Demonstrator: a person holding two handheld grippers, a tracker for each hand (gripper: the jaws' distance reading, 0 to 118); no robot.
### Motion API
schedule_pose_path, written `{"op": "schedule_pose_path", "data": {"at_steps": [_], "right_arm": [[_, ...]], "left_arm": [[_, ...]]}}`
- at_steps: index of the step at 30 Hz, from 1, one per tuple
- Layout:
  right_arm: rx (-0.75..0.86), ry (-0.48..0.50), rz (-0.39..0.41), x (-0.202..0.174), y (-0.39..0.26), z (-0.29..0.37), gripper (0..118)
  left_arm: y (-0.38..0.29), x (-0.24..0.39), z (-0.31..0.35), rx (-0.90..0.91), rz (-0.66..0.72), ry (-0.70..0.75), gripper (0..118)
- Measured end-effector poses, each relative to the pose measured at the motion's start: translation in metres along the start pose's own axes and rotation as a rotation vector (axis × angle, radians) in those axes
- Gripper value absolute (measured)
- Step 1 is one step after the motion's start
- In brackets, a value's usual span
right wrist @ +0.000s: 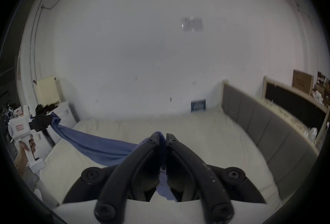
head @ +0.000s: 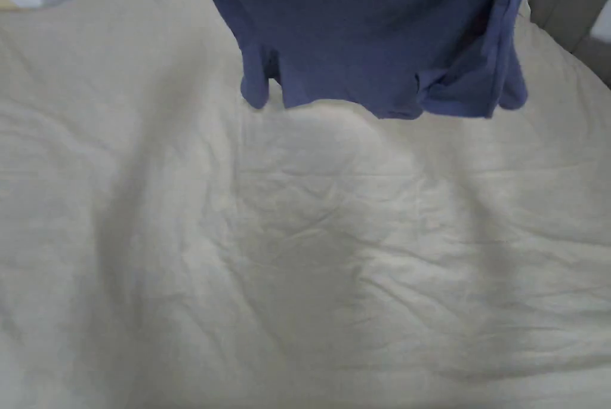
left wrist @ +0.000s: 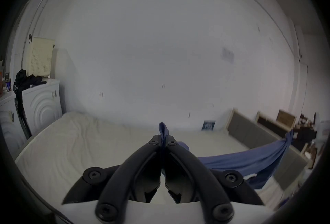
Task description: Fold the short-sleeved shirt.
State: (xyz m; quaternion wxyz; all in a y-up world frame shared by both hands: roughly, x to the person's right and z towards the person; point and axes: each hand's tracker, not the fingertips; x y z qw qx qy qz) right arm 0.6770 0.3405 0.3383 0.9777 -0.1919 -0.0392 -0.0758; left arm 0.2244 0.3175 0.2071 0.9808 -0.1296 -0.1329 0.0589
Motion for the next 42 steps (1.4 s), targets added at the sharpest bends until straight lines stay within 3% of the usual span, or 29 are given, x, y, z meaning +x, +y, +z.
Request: {"op": "schedule_pose_path", "data": {"at_steps": [8,13,18,20,21,23,24,25,28,32,34,36,42], "right_arm": [[-0.325,0.057,-0.025,0.023,-0.202,0.016,8],[-0.488,0.093,-0.098,0.026,-0.292,0.027,8],[-0.589,0.070,0.045,0.011,-0.340,0.043,8],[-0.626,0.059,0.062,0.008,-0.351,0.048,10],[-0.654,0.052,0.076,0.007,-0.353,0.050,18],[-0.643,0.044,0.087,0.009,-0.355,0.058,49],[-0.650,0.041,0.097,0.010,-0.352,0.061,74],[-0.646,0.035,0.101,0.011,-0.348,0.066,84],[-0.547,0.016,0.139,0.008,-0.327,0.088,89],[-0.310,-0.042,0.150,-0.003,-0.288,0.112,99],[-0.170,-0.051,0.107,-0.011,-0.273,0.121,118],[-0.050,-0.054,0.085,-0.019,-0.261,0.128,118],[0.197,-0.110,0.155,-0.051,-0.264,0.134,118]], "left_arm": [[-0.222,-0.042,0.058,-0.327,0.121,0.019,3],[-0.332,-0.052,0.106,-0.510,0.155,0.118,3],[-0.378,-0.056,0.137,-0.575,0.169,0.148,7],[-0.380,-0.055,0.146,-0.584,0.122,0.201,27],[-0.380,-0.056,0.149,-0.583,0.093,0.226,49],[-0.374,-0.063,0.156,-0.580,0.049,0.265,81],[-0.368,-0.067,0.160,-0.571,0.042,0.289,94],[-0.359,-0.070,0.166,-0.541,0.032,0.323,102],[-0.325,-0.073,0.188,-0.363,0.016,0.364,118],[-0.282,-0.049,0.207,-0.147,-0.050,0.347,118],[-0.267,-0.030,0.210,-0.080,-0.078,0.306,118],[-0.260,-0.011,0.210,-0.019,-0.098,0.263,118],[-0.264,0.037,0.196,0.079,-0.158,0.198,118]]}}
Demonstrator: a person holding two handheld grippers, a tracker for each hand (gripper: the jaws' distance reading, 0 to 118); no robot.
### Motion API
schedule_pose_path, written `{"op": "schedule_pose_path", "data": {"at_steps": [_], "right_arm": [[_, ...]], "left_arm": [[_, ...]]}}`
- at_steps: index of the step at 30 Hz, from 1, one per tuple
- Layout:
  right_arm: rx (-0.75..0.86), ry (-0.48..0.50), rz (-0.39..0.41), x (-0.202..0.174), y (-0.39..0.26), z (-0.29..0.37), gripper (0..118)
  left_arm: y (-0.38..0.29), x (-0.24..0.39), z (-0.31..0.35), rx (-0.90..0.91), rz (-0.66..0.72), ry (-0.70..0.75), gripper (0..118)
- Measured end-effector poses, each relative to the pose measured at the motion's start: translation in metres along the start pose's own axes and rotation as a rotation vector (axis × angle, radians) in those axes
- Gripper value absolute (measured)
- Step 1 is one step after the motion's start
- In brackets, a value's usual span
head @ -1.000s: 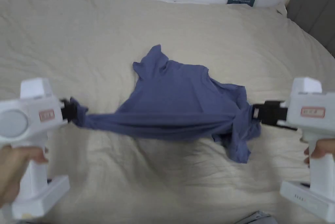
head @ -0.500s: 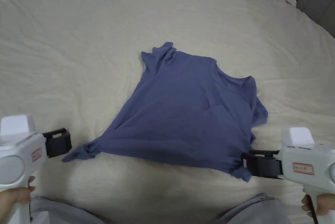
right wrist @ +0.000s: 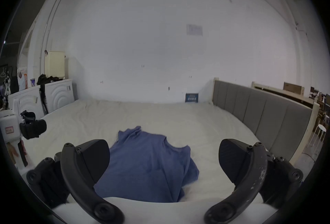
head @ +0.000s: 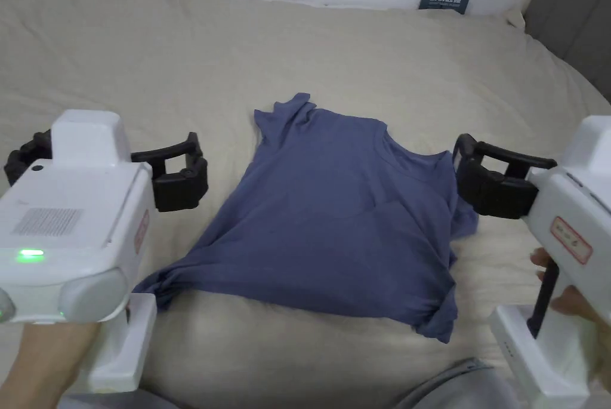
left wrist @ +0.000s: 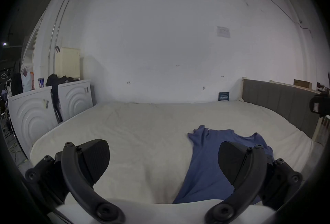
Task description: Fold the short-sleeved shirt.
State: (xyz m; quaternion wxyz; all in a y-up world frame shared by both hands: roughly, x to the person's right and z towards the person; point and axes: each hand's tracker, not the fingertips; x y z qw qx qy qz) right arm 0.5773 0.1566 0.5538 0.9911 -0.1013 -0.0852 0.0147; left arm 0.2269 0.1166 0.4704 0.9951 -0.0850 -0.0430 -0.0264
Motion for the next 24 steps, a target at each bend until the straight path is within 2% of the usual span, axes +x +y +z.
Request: {"op": "schedule_pose_path", "data": {"at_steps": [2,3,4,5,6,7,8,9,12,18,21,22,23,24], "right_arm": [[-0.001,0.007,-0.001,-0.007,-0.003,0.001,118],[-0.001,0.009,-0.003,-0.010,-0.004,0.002,118],[0.000,0.006,-0.004,-0.014,-0.007,0.000,114],[0.001,0.005,-0.004,-0.016,-0.010,0.000,104],[0.010,0.004,-0.004,-0.018,-0.012,0.001,81],[0.025,-0.007,-0.013,-0.021,-0.015,0.003,55],[0.033,-0.012,-0.023,-0.020,-0.018,0.001,23],[0.033,-0.014,-0.036,-0.021,-0.018,0.000,4],[0.028,0.013,-0.077,-0.019,-0.020,-0.002,2],[0.000,0.022,-0.095,-0.018,-0.022,-0.004,1],[-0.010,0.030,-0.099,-0.017,-0.021,-0.003,1],[-0.013,0.032,-0.097,-0.016,-0.022,-0.004,2],[-0.014,0.036,-0.094,-0.014,-0.022,-0.004,1],[-0.016,0.039,-0.092,-0.014,-0.024,-0.005,1]], "left_arm": [[-0.004,0.009,0.000,0.025,0.005,-0.020,117],[-0.004,0.012,0.001,0.030,0.011,-0.032,110],[-0.004,0.014,0.001,0.026,0.017,-0.042,97],[-0.006,0.016,0.000,0.022,0.016,-0.049,79],[-0.007,0.018,0.000,0.016,0.007,-0.049,47],[-0.008,0.020,0.000,0.007,-0.012,-0.050,25],[-0.010,0.021,0.000,0.000,-0.023,-0.051,12],[-0.011,0.022,0.000,-0.003,-0.020,-0.056,1],[-0.011,0.021,0.004,-0.019,0.003,-0.071,0],[-0.006,0.019,-0.001,-0.063,-0.020,-0.075,0],[0.005,0.003,-0.012,-0.164,0.034,-0.069,2],[0.008,-0.005,-0.016,-0.198,0.067,-0.045,15],[0.010,-0.013,-0.020,-0.225,0.097,-0.031,41],[0.010,-0.020,-0.024,-0.251,0.119,-0.034,87]]}}
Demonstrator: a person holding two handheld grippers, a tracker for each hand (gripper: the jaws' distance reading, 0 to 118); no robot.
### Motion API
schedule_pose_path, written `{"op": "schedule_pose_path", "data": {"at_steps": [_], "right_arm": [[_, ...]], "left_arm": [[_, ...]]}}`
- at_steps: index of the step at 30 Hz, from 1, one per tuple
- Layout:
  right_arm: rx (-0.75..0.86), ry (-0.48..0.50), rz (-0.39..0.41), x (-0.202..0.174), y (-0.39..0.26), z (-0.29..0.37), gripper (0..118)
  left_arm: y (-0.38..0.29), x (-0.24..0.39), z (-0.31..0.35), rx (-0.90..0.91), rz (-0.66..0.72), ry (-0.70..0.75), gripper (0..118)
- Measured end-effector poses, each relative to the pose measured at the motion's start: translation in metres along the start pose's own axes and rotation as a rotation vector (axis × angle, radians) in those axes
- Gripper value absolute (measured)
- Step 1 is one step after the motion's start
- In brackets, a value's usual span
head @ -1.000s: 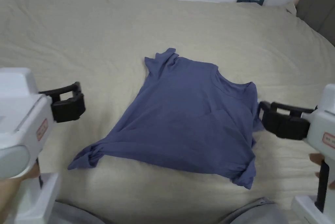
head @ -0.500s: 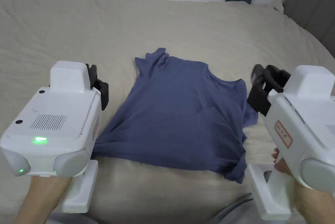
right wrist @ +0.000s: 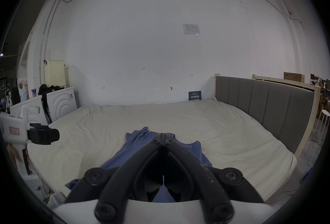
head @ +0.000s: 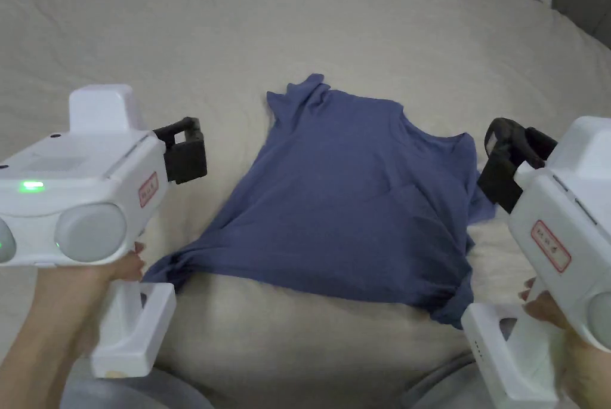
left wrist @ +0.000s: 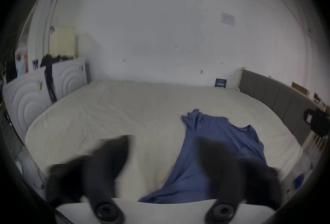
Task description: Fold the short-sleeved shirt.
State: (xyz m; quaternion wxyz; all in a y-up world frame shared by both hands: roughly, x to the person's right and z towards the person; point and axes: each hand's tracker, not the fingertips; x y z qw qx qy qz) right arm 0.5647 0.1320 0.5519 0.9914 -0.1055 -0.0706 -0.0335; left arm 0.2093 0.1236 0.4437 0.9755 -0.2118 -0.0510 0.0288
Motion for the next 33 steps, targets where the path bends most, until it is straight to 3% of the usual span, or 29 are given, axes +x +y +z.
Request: {"op": "schedule_pose_path", "data": {"at_steps": [1,2,7,15,17,20,21,22,26,33], "right_arm": [[-0.002,0.003,0.005,0.001,-0.001,-0.001,1],[-0.004,0.007,0.010,0.002,-0.003,-0.002,1],[-0.036,0.019,0.010,0.002,-0.010,-0.008,1],[-0.082,0.020,0.022,0.000,-0.018,-0.013,1],[-0.091,0.026,0.019,0.001,-0.021,-0.013,1],[-0.101,0.022,0.017,0.002,-0.023,-0.014,2],[-0.104,0.020,0.018,0.002,-0.024,-0.015,1],[-0.108,0.016,0.017,0.003,-0.024,-0.016,1],[-0.135,0.022,-0.002,0.007,-0.021,-0.021,1],[-0.227,0.087,0.041,0.010,0.028,-0.070,6]], "left_arm": [[0.000,-0.007,-0.004,-0.063,0.004,-0.014,112],[-0.002,-0.012,-0.004,-0.087,-0.003,-0.008,118],[-0.028,-0.027,-0.022,-0.324,-0.064,0.019,118],[-0.101,-0.042,-0.075,-0.702,0.007,0.005,118],[-0.113,-0.043,-0.083,-0.725,0.005,0.027,103],[-0.120,-0.038,-0.086,-0.756,-0.007,0.040,25],[-0.122,-0.037,-0.085,-0.760,-0.002,0.026,14],[-0.123,-0.036,-0.082,-0.752,0.019,-0.026,9],[-0.118,-0.032,-0.072,-0.709,-0.024,-0.015,7],[-0.091,-0.030,-0.036,-0.400,-0.053,0.061,6]]}}
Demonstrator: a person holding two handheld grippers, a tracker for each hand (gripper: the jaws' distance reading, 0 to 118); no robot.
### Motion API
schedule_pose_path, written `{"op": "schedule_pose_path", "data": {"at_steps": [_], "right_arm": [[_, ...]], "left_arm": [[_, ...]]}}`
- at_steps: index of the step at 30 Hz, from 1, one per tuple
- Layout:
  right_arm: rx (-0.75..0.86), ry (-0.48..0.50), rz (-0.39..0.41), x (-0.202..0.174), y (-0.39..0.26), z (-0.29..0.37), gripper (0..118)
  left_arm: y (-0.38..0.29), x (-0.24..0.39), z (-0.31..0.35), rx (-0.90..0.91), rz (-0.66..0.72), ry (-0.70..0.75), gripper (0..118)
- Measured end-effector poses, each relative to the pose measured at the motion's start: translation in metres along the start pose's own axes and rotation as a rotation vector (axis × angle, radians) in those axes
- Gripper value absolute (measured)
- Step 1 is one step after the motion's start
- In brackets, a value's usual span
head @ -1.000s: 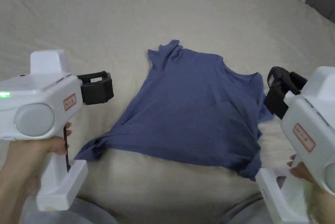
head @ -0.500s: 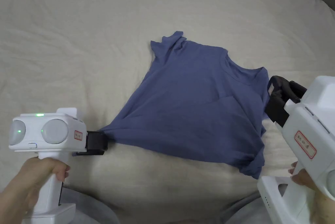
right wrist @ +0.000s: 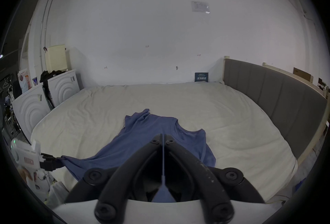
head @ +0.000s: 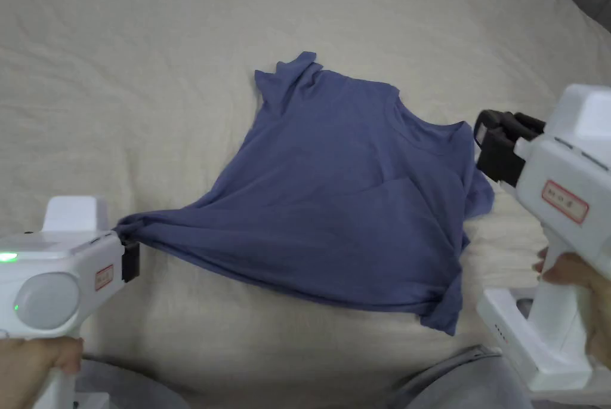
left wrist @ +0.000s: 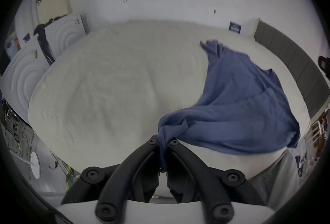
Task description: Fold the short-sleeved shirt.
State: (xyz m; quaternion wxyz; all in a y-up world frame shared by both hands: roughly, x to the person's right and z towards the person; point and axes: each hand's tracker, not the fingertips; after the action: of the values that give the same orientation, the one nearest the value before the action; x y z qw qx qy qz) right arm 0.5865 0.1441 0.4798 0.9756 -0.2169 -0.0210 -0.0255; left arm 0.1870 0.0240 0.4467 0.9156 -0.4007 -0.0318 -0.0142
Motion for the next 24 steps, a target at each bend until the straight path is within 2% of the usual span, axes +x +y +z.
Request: {"op": "schedule_pose_path", "data": {"at_steps": [1,2,3,4,6,8,10,12,15,18,21,24], "right_arm": [[0.003,0.013,-0.009,0.002,0.010,-0.009,18],[-0.018,0.040,-0.007,0.003,0.022,-0.022,40],[-0.065,0.054,0.015,0.003,0.033,-0.036,77],[-0.080,0.057,0.029,0.001,0.043,-0.051,96],[-0.127,0.072,0.080,-0.005,0.063,-0.084,114],[-0.184,0.084,0.154,-0.014,0.082,-0.122,118],[-0.253,0.123,0.182,-0.021,0.099,-0.165,118],[-0.371,0.163,0.160,-0.026,0.111,-0.217,118],[-0.481,0.156,0.143,-0.034,0.120,-0.287,118],[-0.580,0.102,0.224,-0.043,0.117,-0.361,118],[-0.658,-0.044,0.365,-0.050,0.100,-0.422,118],[-0.699,-0.020,0.355,-0.052,0.082,-0.463,118]], "left_arm": [[0.000,0.002,0.004,0.029,0.005,0.004,6],[0.000,0.005,0.006,0.045,0.008,0.008,6],[-0.001,0.007,0.008,0.051,0.009,0.002,6],[-0.001,0.007,0.006,0.048,0.011,-0.002,6],[-0.003,0.007,0.006,0.049,0.028,-0.009,6],[-0.004,0.005,0.002,0.043,0.044,-0.018,6],[-0.005,0.003,-0.004,0.033,0.050,-0.013,6],[-0.005,0.000,-0.008,0.004,0.085,-0.007,6],[-0.006,-0.006,-0.011,-0.036,0.165,-0.024,6],[-0.005,-0.005,-0.016,-0.061,0.190,-0.014,6],[-0.005,-0.002,-0.023,-0.086,0.206,0.007,6],[-0.004,-0.001,-0.030,-0.124,0.266,0.016,6]]}}
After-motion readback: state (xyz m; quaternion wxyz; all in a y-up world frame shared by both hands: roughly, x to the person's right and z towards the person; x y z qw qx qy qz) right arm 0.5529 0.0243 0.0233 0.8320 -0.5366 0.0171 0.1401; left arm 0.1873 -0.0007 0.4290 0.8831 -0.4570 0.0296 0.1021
